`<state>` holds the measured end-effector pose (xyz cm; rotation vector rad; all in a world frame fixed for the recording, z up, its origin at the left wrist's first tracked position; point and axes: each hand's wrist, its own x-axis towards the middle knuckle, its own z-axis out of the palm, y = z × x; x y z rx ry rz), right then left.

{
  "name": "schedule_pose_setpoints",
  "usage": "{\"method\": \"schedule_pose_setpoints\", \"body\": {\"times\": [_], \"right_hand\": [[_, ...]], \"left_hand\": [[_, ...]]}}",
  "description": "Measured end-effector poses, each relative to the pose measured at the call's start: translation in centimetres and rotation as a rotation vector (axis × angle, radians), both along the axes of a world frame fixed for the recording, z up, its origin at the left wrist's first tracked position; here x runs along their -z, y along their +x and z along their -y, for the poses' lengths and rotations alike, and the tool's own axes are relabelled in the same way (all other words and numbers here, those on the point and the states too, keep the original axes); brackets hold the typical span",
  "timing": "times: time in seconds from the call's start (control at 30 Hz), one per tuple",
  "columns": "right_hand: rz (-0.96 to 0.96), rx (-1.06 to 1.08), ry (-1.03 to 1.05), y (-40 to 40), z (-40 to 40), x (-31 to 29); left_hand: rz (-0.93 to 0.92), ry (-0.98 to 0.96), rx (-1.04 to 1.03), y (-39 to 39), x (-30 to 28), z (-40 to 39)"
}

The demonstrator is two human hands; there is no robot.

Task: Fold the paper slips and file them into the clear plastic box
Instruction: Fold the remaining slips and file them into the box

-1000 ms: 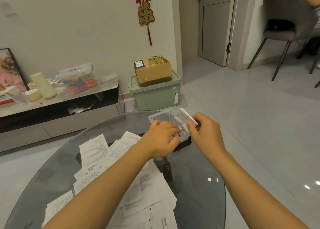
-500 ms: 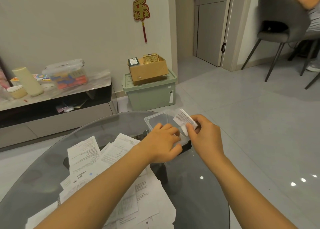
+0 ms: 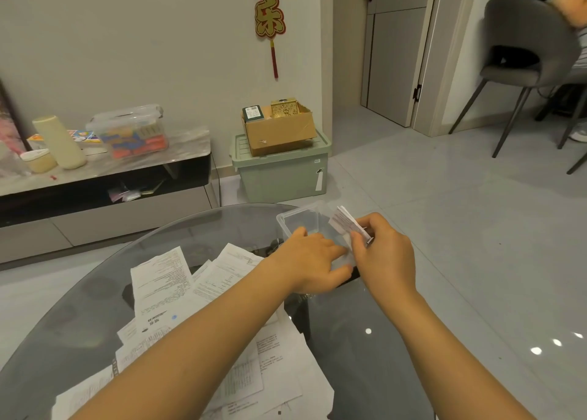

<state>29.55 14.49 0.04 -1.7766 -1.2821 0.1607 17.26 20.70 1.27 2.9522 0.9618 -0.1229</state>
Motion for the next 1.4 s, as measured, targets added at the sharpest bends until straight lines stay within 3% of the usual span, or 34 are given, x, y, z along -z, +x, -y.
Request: {"method": "schedule_pose_setpoints", "body": {"times": [0.43,0.7,1.03,1.23,1.4], "right_hand": [[-0.012,0.020,0.016,-0.3,-0.3,0.1],[-0.037,0.044,0.054,-0.1,-0.3,-0.1],[-0.020,0.042,0.057,0.2,-0.1,-0.6],[0.071,0.022,-0.111,-0.3,-0.8,0.0],[0.433,0.082,-0.306,-0.7,-0.7,-0.9]], "left_hand": [[0.045,0.020,0.065,-0.3,0.7,-0.5],[0.039,-0.125,0.013,0.7,-0.4,-0.6],[-0.035,-0.051,0.028,0.9,-0.5,-0.5],[0.038,-0.021,0.021,0.2,-0.2,0.0],[0.144,-0.003,0.000,-0.6,0.2,0.2]]}}
